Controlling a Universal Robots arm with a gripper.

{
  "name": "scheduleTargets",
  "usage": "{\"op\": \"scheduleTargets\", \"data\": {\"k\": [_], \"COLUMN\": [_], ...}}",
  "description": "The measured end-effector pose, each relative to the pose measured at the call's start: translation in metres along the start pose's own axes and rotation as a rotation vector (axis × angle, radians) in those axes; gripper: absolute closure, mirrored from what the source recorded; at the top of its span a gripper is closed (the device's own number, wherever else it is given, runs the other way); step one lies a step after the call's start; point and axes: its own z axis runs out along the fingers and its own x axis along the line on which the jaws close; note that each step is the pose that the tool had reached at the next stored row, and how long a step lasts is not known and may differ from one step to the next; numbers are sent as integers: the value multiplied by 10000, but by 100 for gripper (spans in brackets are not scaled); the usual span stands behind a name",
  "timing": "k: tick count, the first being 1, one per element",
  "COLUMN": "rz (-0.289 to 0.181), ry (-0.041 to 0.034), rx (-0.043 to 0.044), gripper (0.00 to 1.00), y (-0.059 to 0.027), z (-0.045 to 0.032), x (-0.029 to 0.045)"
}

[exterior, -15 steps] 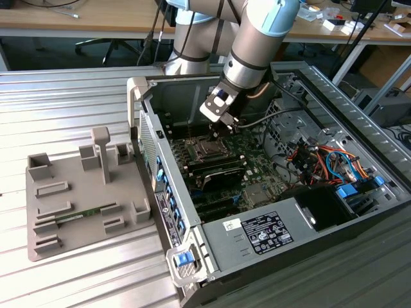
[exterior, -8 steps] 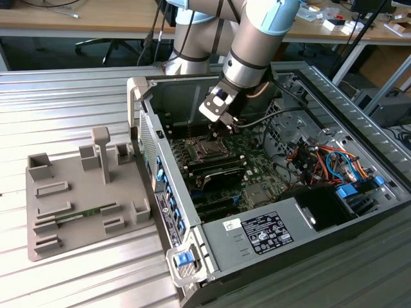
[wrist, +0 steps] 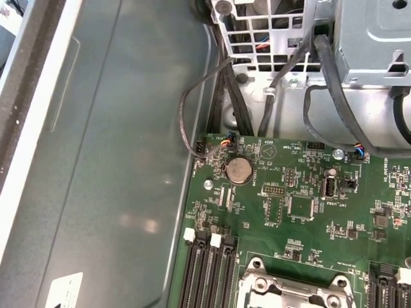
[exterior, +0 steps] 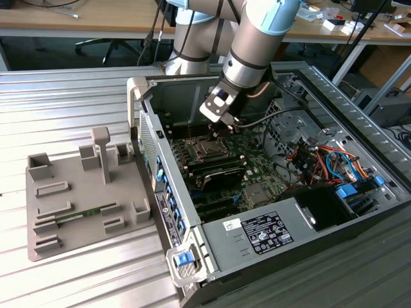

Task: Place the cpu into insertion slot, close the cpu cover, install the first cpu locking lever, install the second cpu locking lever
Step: 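Install the first cpu locking lever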

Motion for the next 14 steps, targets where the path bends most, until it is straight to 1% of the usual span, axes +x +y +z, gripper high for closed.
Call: {"op": "scheduleTargets", "data": {"k": [4,14], "rz": [-149,-310], "ry": [-11,-24], "rx": [7,14], "gripper": [90,90], "y": [0,0], "z": [0,0], "x": [0,0]}}
